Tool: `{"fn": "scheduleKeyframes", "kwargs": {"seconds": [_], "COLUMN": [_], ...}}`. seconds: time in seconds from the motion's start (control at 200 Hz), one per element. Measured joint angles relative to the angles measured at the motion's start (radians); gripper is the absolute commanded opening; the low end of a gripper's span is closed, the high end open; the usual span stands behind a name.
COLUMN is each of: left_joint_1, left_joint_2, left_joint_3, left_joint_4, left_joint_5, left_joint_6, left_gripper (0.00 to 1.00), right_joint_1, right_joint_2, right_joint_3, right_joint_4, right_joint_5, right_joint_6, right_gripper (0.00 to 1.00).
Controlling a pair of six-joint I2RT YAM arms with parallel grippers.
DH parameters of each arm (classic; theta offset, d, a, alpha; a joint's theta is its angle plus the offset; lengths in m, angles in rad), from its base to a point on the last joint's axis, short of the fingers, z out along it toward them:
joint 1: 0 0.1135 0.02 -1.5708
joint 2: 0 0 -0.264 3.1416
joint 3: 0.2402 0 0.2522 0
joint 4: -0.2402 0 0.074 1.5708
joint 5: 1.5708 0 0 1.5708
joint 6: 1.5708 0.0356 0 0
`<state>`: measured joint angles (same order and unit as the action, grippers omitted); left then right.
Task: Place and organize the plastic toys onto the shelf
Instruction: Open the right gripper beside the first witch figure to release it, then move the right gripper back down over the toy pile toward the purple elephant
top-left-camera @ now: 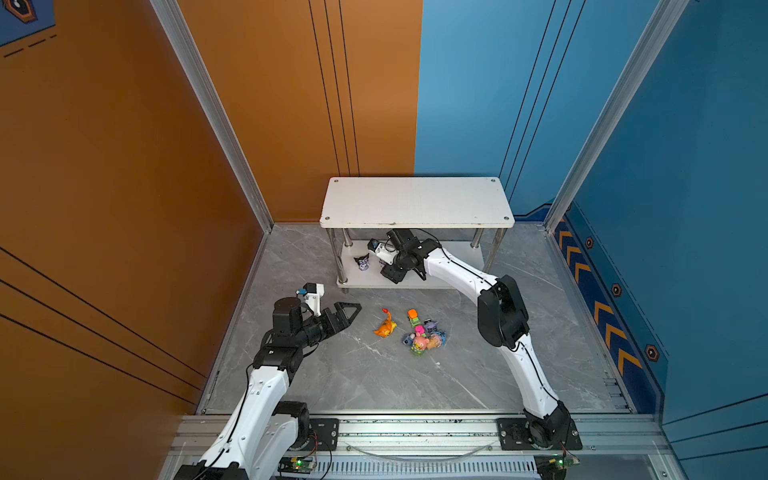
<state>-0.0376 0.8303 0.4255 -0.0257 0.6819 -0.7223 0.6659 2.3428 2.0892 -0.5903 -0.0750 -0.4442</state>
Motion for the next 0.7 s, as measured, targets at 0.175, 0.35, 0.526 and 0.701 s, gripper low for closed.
{"fn": "scheduleKeyframes", "kwargs": {"seconds": [0.175, 0.35, 0.526, 0.701], "left_joint_1": [0.000, 0.000, 0.000, 0.000], "left_joint_2": [0.000, 0.000, -0.004, -0.018], "left_joint_3": [0.000, 0.000, 0.000, 0.000], "left_joint_4": [0.000, 0.000, 0.000, 0.000], "left_joint_5": [0.000, 0.000, 0.000, 0.000], "left_joint_6": [0.000, 0.000, 0.000, 0.000], "left_gripper": [0.98, 0.98, 0.98, 0.98], "right_joint_1": [-0.007, -0.013, -0.013, -0.010], "right_joint_2": [-0.093, -0.237, -0.420, -0.646], "right_joint_3": [-0.132, -0.318, -0.558, -0.779], "right_joint_4": [0.045, 0.114, 0.183, 0.238], "right_joint_5": [0.000, 0.001, 0.007, 0.035], "right_joint_6": [0.014, 0.040, 0.080, 0.127], "right_gripper": [0.70, 0.70, 0.70, 0.70]}}
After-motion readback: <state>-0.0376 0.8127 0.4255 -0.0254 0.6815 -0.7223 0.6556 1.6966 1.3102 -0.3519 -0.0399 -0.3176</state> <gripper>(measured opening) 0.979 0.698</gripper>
